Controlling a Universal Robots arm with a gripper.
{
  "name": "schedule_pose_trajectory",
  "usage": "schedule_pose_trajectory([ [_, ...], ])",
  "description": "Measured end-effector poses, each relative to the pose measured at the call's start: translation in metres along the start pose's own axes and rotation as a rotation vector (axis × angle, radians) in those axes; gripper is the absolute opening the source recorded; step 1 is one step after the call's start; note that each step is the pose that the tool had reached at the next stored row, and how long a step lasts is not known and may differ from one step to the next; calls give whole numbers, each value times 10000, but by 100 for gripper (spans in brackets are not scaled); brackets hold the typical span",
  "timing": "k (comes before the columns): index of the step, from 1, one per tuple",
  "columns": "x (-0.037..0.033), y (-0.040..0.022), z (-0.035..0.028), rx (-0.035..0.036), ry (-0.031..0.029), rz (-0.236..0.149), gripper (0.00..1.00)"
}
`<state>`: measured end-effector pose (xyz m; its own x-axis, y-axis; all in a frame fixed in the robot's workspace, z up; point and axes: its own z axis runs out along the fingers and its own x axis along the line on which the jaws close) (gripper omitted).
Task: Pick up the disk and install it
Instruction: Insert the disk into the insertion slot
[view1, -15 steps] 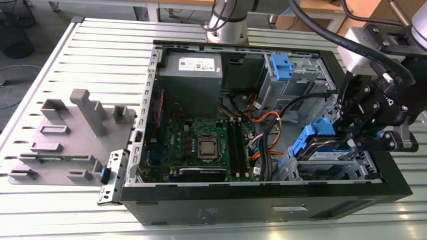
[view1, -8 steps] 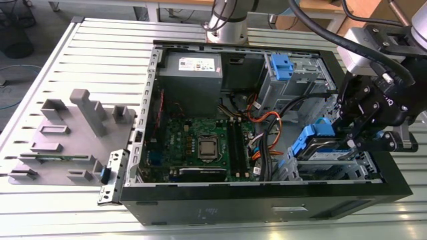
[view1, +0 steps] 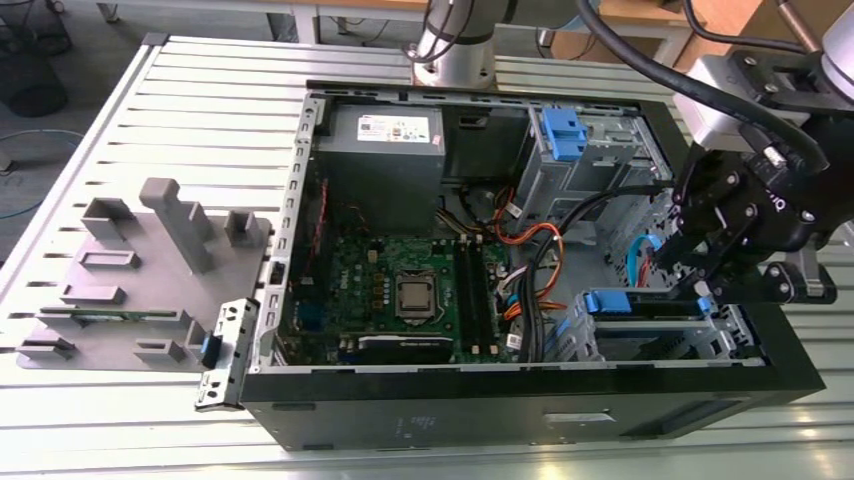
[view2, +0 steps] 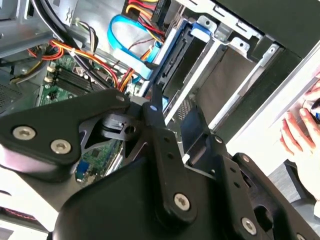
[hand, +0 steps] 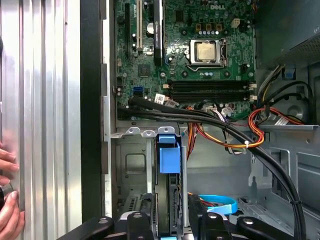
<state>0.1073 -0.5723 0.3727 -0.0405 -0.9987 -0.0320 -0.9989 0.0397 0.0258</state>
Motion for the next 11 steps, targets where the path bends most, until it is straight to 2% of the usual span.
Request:
schedule_pose_trajectory([
  [3, -2, 1, 8, 1, -34, -3, 42],
  [11, -6, -1, 20, 0, -37, -2, 42],
])
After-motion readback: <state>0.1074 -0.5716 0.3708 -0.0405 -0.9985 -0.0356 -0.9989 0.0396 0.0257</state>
